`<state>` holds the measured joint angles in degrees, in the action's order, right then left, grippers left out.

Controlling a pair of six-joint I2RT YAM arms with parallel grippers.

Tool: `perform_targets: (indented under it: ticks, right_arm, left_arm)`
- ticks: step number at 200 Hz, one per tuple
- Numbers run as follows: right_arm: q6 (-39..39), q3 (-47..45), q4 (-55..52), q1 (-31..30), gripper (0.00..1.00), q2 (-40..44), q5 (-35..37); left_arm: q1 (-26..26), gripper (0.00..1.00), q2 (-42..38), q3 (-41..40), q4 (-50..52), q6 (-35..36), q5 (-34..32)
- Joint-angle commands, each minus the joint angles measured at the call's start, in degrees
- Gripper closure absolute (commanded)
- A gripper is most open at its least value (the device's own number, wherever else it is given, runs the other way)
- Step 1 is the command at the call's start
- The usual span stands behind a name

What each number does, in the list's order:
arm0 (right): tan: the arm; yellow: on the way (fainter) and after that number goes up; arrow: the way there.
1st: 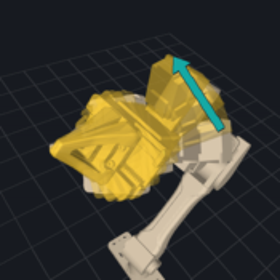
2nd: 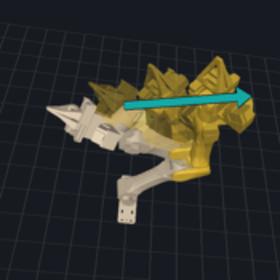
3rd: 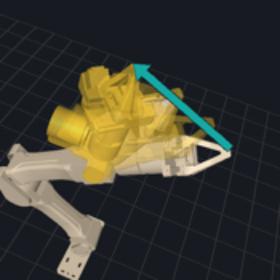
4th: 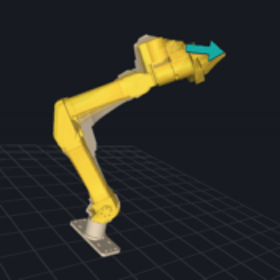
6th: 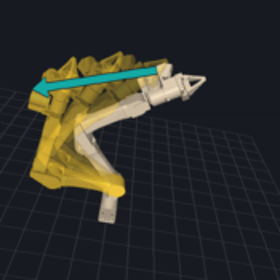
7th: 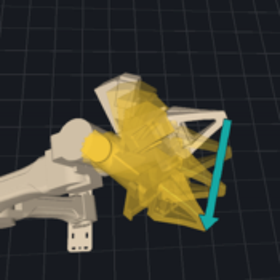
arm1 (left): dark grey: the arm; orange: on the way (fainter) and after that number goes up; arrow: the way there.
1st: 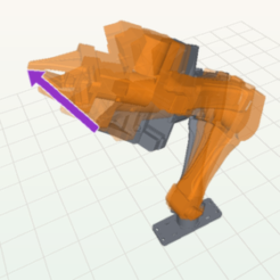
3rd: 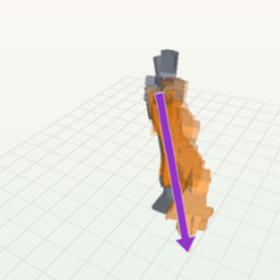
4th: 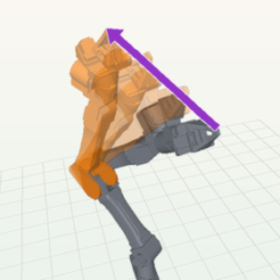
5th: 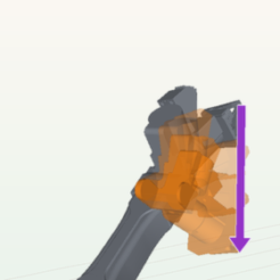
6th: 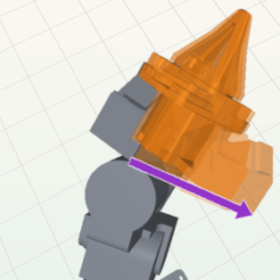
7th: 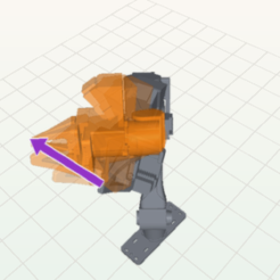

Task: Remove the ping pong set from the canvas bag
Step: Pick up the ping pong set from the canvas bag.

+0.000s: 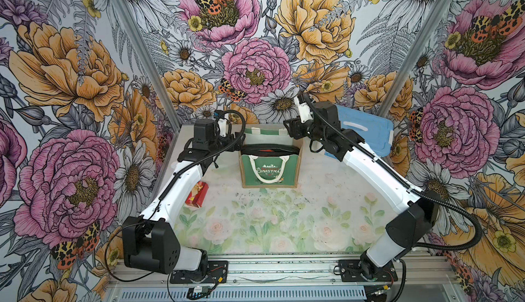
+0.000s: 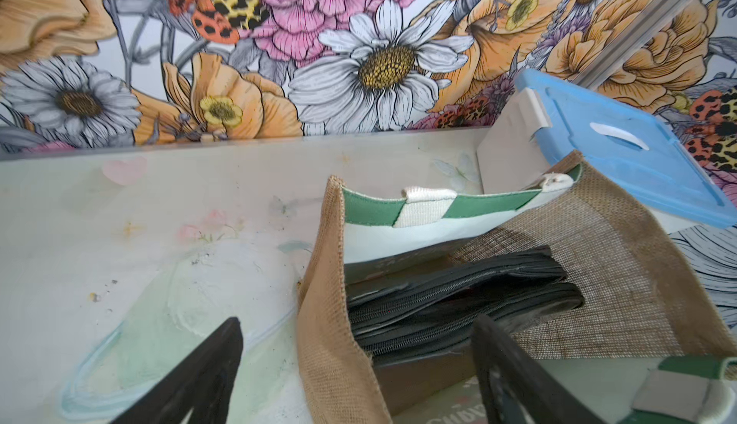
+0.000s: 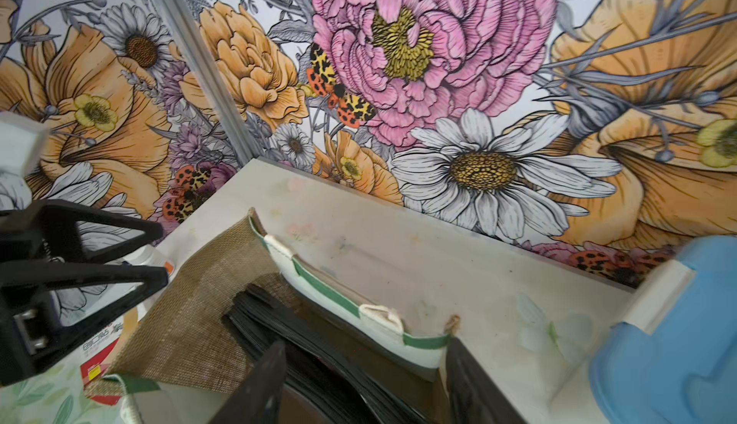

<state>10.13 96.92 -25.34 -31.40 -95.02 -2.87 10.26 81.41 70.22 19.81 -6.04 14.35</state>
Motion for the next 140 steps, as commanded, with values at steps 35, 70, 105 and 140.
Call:
perform_targets:
  ticks: [35, 70, 105, 140]
  right_arm:
    - [-1.64, 1.87, -4.14, -3.21, 0.46, -2.81, -1.95]
    - [-1.65, 0.71, -5.91, -3.5, 0.48, -4.18, -0.82]
    - [-1.89, 0.85, -7.82, -3.51, 0.48, -6.81, 0.02]
    - [-2.1, 1.3, -8.49, -3.51, 0.48, -8.14, 0.66]
  left_arm:
    - [1.6, 0.13, 2.52, 1.82, 4.44, -2.67, -0.84]
    - [2.86, 0.24, 4.08, 3.67, 7.69, -1.99, -2.5]
    - [3.06, 0.4, 4.97, 4.82, 10.06, -2.97, -1.21]
    - [3.07, 0.54, 5.91, 5.88, 11.28, -2.12, -2.39]
